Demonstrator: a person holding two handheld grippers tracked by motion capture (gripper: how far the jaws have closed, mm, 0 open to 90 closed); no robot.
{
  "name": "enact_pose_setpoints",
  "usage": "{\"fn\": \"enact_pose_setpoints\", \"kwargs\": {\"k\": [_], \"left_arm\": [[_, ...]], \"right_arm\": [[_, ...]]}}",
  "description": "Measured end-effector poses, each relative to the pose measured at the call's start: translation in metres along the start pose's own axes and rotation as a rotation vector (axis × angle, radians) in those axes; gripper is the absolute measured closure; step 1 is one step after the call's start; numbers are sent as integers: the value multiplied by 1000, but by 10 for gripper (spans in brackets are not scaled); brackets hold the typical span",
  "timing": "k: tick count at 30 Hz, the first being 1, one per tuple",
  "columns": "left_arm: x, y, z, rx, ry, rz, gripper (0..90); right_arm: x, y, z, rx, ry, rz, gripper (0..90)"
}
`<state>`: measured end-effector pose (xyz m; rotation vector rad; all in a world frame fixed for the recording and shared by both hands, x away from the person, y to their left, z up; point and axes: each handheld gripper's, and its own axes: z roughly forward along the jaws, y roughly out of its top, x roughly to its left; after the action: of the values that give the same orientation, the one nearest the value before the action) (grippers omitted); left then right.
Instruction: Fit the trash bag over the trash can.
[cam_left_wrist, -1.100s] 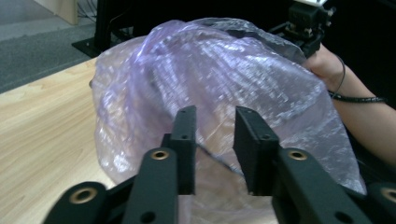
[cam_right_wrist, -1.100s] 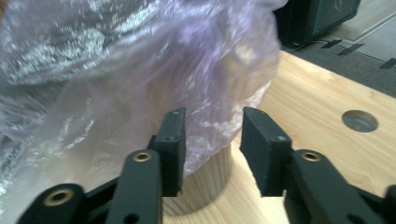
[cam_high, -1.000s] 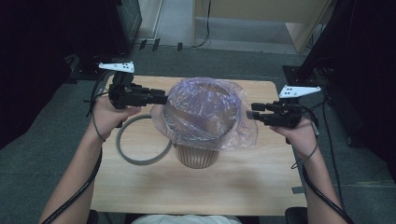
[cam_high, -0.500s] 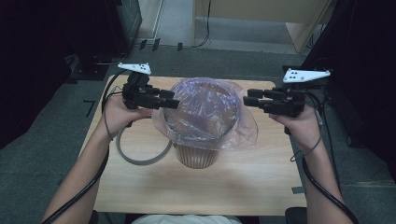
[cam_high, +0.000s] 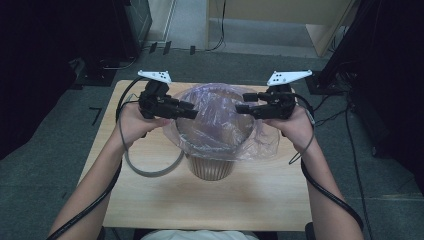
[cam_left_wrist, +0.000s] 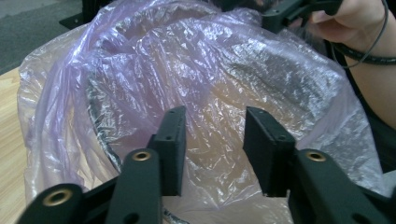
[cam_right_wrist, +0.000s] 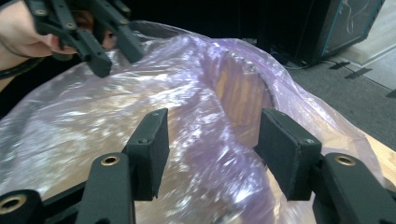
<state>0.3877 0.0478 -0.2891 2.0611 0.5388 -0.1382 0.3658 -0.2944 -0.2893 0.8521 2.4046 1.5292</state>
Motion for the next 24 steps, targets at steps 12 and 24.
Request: {"fn": "enact_pose_setpoints", "kwargs": {"k": [12,24], "left_arm": [[-4,-8,-7,-19,-47,-10,889],[-17,-12,-15,-47,-74,-4,695]], "right_arm": [[10,-5,3,60,110,-2,872],[44,-19,1,37,222,22,870]]}}
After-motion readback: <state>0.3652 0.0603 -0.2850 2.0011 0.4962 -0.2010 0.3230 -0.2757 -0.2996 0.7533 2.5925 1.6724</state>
